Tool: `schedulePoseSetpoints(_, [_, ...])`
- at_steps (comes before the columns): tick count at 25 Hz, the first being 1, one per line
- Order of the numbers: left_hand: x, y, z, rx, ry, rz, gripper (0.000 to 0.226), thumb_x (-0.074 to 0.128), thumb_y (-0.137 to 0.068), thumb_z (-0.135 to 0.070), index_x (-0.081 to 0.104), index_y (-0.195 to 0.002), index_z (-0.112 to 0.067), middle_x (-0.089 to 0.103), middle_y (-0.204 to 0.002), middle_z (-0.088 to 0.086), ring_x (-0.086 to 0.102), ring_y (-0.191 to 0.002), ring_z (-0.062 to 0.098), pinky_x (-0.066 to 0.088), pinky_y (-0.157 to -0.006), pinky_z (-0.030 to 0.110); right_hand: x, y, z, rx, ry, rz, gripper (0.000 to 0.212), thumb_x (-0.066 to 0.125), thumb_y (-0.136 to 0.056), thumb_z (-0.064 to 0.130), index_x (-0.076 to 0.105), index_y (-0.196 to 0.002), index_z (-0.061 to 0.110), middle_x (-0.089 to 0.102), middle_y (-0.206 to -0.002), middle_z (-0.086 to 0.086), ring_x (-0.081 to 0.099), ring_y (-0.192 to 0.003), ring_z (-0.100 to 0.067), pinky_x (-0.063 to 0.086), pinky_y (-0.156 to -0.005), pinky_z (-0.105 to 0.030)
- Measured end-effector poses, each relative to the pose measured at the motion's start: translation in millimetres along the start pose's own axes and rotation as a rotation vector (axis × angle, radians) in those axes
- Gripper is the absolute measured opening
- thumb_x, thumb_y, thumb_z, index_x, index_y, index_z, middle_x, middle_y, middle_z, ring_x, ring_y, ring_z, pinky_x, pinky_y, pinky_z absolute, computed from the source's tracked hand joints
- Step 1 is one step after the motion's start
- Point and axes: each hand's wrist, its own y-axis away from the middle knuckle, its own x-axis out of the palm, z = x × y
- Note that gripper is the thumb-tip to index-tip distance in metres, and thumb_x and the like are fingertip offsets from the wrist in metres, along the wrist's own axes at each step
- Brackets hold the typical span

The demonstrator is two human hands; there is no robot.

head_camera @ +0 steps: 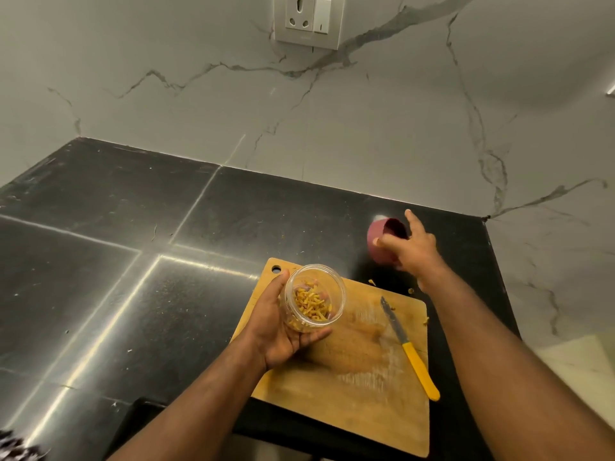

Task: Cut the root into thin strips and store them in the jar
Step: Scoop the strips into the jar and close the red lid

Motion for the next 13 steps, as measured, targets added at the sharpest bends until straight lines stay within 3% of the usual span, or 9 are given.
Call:
schedulePoseSetpoints(2, [-2, -2, -3, -0.001, 0.017, 0.01, 0.071, 0.051, -0.091, -0.069, 0.06, -0.136, -0.016, 0.065, -0.13, 0.021, 0.064, -0.116, 0.043, 0.061, -0.075, 0.052, -3, 25, 6, 0.048, -0.647, 0.226, 0.086, 0.082, -0.067, 0.03, 0.042, -0.144, 0.032, 0.043, -0.14, -0.013, 0.053, -0.119, -0.034, 0.057, -0.082, -0.045])
schedulePoseSetpoints(5, [-4, -2, -8, 0.007, 0.011, 0.021, 0.071, 0.051, -0.09, -0.07, 0.061, -0.136, -0.016, 0.064, -0.131, 0.021, 0.062, -0.119, 0.043, 0.061, -0.075, 0.052, -2, 56, -3, 0.044, -1.079, 0.608, 0.093, 0.083, -0.062, 0.027, 0.043, -0.145, 0.012, 0.045, -0.132, -0.021, 0.048, -0.121, -0.04, 0.054, -0.087, -0.048])
schedulePoseSetpoints(8, [-5, 1, -13, 0.017, 0.003, 0.038, 0.071, 0.048, -0.091, -0.069, 0.061, -0.135, -0.016, 0.065, -0.13, 0.021, 0.062, -0.121, 0.042, 0.062, -0.076, 0.05, 4, 73, -13, -0.021, -1.201, 0.803, 0.091, 0.075, -0.068, 0.022, 0.036, -0.149, 0.01, 0.04, -0.14, -0.024, 0.039, -0.128, -0.044, 0.048, -0.097, -0.052])
schedulePoseSetpoints(11, [-6, 6, -15, 0.029, -0.021, 0.049, 0.069, 0.045, -0.093, -0.069, 0.061, -0.135, -0.016, 0.066, -0.129, 0.021, 0.062, -0.12, 0.042, 0.062, -0.076, 0.049, 6, 85, -12, -0.063, -1.205, 0.8, 0.097, 0.078, -0.066, 0.017, 0.033, -0.151, 0.016, 0.044, -0.139, -0.022, 0.048, -0.123, -0.044, 0.05, -0.093, -0.056])
schedulePoseSetpoints(13, [-7, 9, -16, 0.023, -0.029, 0.052, 0.07, 0.045, -0.093, -0.07, 0.061, -0.135, -0.016, 0.066, -0.128, 0.021, 0.063, -0.119, 0.042, 0.062, -0.075, 0.048, 7, 93, -7, -0.059, -1.146, 0.708, 0.103, 0.087, -0.059, 0.02, 0.037, -0.149, 0.018, 0.045, -0.139, -0.023, 0.05, -0.124, -0.046, 0.05, -0.093, -0.059])
